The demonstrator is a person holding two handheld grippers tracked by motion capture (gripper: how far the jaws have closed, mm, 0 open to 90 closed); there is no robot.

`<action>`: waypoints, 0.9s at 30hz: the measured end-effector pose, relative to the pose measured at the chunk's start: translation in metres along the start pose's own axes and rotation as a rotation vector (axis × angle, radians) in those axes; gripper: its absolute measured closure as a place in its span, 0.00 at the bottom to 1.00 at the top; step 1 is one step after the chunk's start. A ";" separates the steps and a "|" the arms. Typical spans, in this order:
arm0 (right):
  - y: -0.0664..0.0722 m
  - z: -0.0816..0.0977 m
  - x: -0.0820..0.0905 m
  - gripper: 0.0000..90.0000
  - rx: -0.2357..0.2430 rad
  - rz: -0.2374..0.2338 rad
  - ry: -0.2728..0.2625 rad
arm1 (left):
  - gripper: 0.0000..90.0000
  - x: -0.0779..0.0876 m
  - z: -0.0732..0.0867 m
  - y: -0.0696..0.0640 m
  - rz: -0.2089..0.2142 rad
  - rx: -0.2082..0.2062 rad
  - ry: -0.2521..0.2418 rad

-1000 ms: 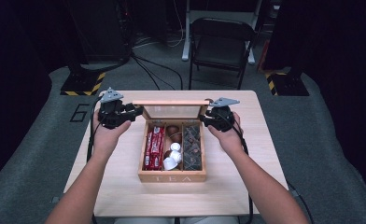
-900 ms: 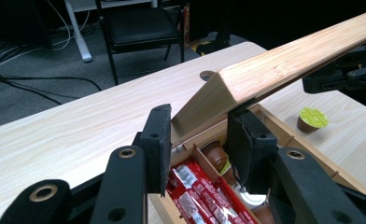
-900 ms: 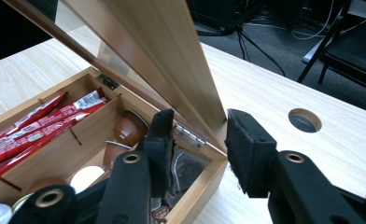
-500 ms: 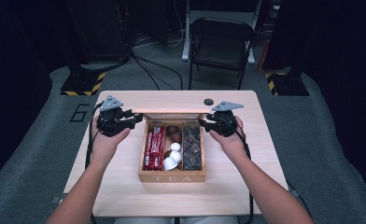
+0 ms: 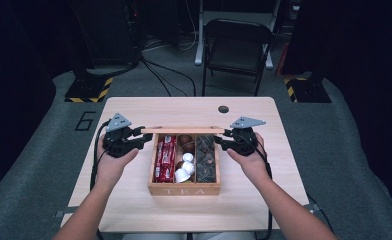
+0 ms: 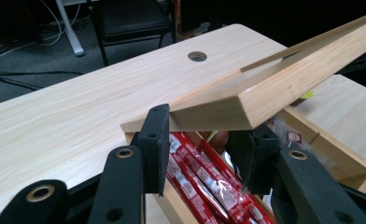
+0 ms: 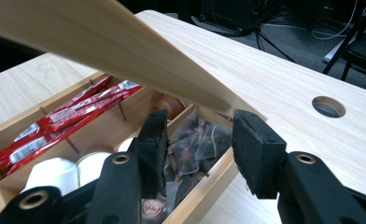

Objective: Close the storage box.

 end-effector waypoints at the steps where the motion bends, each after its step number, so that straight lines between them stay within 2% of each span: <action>1: 0.000 0.000 0.000 0.62 0.000 0.000 0.000 | 0.66 0.001 0.002 -0.001 0.001 0.001 0.002; 8: 0.011 0.011 0.006 0.61 -0.001 -0.017 -0.003 | 0.66 0.004 0.016 -0.006 0.011 0.001 0.006; 13: 0.018 0.021 0.011 0.60 -0.029 -0.042 0.001 | 0.66 0.006 0.026 -0.009 0.014 -0.013 0.011; 27: 0.034 0.033 0.030 0.59 -0.004 -0.066 -0.030 | 0.66 0.008 0.052 -0.018 0.022 -0.026 0.035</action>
Point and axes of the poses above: each handheld gripper's, and its own axes: x roughly backward along the jaws, z roughly out of its underside, y roughly to its left, the point moved 6 cm from there along -x, roughly forward along the jaws, and after that the axes turned 1 degree about -y, right-handed, at the moved point
